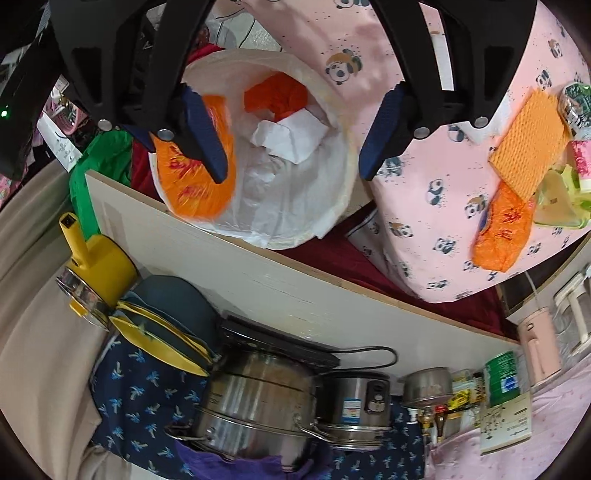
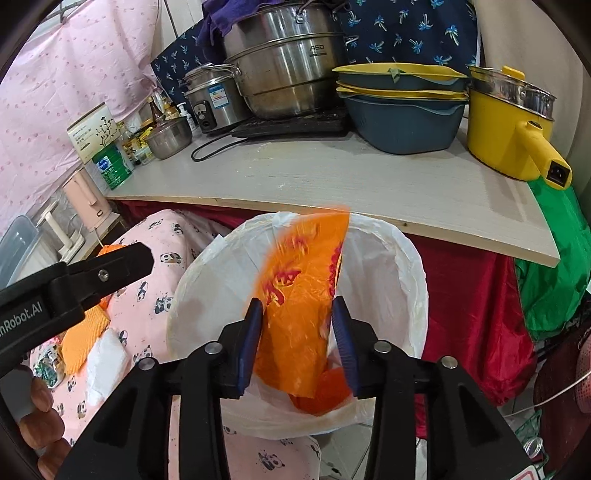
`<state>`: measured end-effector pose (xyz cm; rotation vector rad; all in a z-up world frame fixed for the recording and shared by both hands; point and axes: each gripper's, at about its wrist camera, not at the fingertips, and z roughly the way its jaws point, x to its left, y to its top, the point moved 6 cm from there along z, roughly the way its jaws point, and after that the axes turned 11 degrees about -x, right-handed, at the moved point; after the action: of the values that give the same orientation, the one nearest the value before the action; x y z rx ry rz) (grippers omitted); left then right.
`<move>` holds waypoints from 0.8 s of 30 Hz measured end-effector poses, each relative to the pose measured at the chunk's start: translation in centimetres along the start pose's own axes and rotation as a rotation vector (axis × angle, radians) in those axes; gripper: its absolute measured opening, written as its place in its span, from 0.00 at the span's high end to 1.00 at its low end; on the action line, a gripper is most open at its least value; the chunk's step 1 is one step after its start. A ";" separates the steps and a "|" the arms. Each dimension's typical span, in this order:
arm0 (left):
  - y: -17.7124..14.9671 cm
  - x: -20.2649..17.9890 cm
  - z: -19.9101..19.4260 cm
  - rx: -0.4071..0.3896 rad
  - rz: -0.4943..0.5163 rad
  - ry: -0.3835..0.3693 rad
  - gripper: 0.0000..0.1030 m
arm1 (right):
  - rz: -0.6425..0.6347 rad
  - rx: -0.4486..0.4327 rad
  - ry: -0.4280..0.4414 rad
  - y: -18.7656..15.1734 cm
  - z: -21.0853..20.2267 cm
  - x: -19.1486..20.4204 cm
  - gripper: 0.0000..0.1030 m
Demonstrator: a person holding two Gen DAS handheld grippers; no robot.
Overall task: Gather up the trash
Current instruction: 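Carry the orange bag and tissue to the bin and open both grippers, then move both tools back over the table toward the remaining white tissue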
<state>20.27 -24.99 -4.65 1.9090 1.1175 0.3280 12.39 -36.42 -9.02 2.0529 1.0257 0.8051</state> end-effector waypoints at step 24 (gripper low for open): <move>-1.2 9.8 -8.6 -0.077 -0.102 0.185 0.30 | -0.083 -0.064 0.138 0.8 -6.1 9.4 0.53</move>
<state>19.96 -12.04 -2.51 1.7739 1.3005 0.4918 12.70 -27.04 -2.94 1.9094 1.1376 0.9350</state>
